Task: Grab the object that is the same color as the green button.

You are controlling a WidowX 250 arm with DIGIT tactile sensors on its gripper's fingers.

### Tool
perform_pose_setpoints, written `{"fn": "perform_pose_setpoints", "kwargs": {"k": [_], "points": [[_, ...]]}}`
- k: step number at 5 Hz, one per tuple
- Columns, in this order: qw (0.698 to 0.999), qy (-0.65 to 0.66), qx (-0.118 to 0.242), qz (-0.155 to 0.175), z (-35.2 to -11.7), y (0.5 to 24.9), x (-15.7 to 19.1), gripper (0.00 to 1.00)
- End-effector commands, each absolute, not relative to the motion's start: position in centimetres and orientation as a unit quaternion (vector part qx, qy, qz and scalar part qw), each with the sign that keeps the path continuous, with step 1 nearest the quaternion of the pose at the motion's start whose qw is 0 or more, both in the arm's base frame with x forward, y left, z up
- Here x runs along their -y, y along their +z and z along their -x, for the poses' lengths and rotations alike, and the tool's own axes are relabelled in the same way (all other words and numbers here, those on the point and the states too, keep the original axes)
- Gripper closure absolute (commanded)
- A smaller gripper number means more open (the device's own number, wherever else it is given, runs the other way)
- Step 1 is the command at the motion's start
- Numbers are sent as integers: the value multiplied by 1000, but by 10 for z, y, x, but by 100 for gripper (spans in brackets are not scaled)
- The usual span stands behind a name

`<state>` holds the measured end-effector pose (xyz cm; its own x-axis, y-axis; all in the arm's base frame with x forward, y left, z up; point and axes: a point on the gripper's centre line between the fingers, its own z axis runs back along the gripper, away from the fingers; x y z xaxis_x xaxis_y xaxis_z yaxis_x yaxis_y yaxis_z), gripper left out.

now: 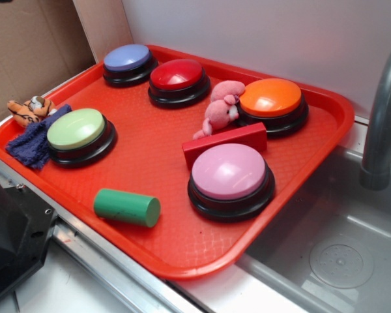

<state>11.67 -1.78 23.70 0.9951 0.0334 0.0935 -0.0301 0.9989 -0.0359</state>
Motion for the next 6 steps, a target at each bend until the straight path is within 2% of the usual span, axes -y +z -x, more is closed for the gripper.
{"fn": "perform_pose_setpoints", "kwargs": {"k": [1,2,3,4,5,6], "points": [[999,16,47,17,-117,237,18,0],[997,-58,46,-13,-129,209,35,0],[986,-158,56,-17,-141,182,47,0],[967,-247,58,-3,-154,147,59,0],[946,-313,83,4,-161,116,75,0],[928,-363,88,22,-162,93,87,0]]}}
